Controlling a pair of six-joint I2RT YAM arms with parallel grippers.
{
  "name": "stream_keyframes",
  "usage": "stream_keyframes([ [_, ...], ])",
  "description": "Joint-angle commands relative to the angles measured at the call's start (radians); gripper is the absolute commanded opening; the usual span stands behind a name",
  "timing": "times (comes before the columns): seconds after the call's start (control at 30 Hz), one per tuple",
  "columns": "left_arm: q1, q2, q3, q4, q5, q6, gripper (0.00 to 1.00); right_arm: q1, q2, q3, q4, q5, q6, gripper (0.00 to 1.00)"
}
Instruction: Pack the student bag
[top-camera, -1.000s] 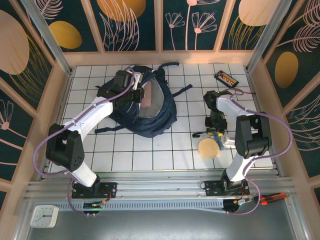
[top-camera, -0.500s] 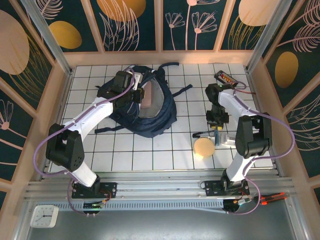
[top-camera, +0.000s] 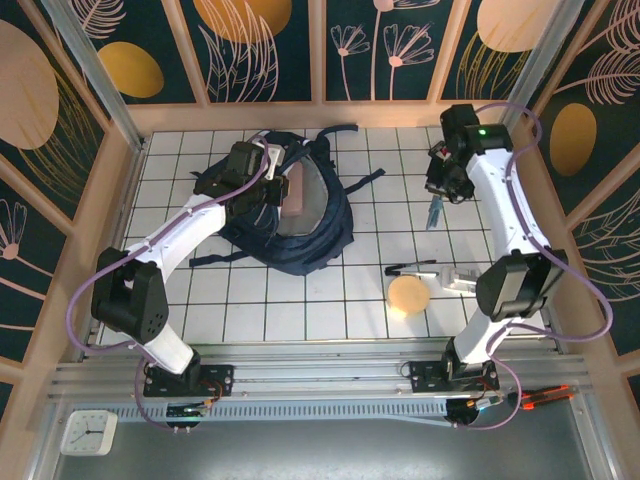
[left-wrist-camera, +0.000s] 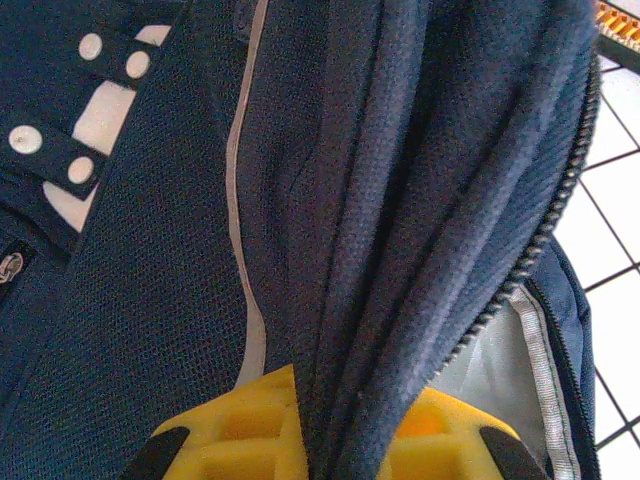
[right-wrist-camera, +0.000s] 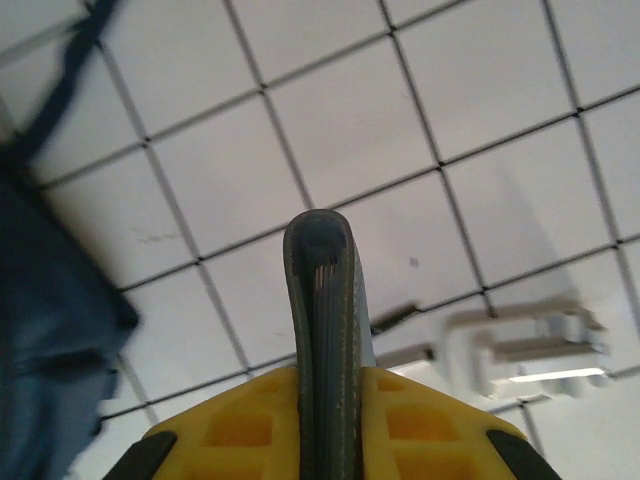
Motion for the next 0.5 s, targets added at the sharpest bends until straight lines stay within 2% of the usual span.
stream_keyframes([
  [0.0, 0.004, -0.056, 0.005, 0.113, 0.032, -0.010, 0.00, -0.028, -0.098, -0.014, 0.179, -0.207, 0.084, 0.00],
  [0.13, 0.004, -0.058, 0.014, 0.098, 0.028, -0.009, 0.00, -0.067, -0.248, -0.210, 0.555, -0.396, 0.259, 0.00],
  [0.27, 0.005, -0.058, 0.022, 0.085, 0.035, -0.010, 0.00, -0.091, -0.377, -0.493, 0.989, -0.504, 0.545, 0.00],
  [0.33, 0.004, -0.058, 0.026, 0.083, 0.037, -0.016, 0.00, -0.087, -0.424, -0.638, 1.200, -0.506, 0.689, 0.00],
  [0.4, 0.004, -0.058, 0.029, 0.085, 0.040, -0.029, 0.00, -0.066, -0.442, -0.734, 1.332, -0.485, 0.775, 0.00],
  [0.47, 0.004, -0.058, 0.032, 0.091, 0.052, -0.044, 0.00, -0.038, -0.438, -0.782, 1.387, -0.464, 0.799, 0.00],
])
